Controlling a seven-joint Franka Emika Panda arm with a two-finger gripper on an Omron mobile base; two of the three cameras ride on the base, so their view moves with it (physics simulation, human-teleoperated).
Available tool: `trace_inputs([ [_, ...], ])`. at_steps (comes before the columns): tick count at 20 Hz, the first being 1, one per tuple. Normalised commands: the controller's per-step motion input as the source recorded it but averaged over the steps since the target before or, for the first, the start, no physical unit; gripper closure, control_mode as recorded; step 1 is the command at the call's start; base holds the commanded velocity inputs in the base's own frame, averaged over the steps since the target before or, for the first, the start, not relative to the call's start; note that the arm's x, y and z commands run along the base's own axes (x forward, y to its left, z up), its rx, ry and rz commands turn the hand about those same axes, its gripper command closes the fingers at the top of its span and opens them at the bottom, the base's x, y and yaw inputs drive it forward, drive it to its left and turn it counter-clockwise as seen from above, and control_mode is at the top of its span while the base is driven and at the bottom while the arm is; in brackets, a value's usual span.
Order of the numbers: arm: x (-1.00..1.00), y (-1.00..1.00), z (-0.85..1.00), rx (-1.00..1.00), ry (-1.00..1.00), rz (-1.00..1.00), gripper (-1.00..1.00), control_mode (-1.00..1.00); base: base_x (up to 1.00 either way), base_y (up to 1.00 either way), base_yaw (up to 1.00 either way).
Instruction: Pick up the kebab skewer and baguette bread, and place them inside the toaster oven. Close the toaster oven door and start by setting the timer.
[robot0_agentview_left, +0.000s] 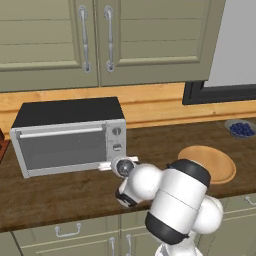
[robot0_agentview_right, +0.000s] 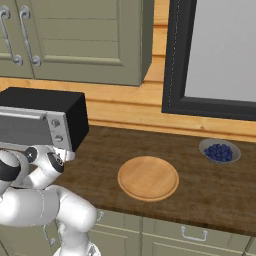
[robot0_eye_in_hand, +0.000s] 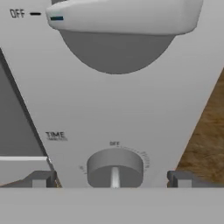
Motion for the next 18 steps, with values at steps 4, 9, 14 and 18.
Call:
trace_inputs([
  [4,0.0,0.0,-0.09,0.0,0.0,0.0,-1.0,-1.0,0.0,0.0,0.0],
  [9,0.02,0.0,-0.01,0.0,0.0,-0.01,-1.0,-1.0,0.0,0.0,0.0],
  [14,0.08,0.0,0.0,0.0,0.0,-0.02,-1.0,-1.0,0.0,0.0,0.0],
  [18,0.01,0.0,0.0,0.0,0.0,-0.02,-1.0,-1.0,0.0,0.0,0.0],
])
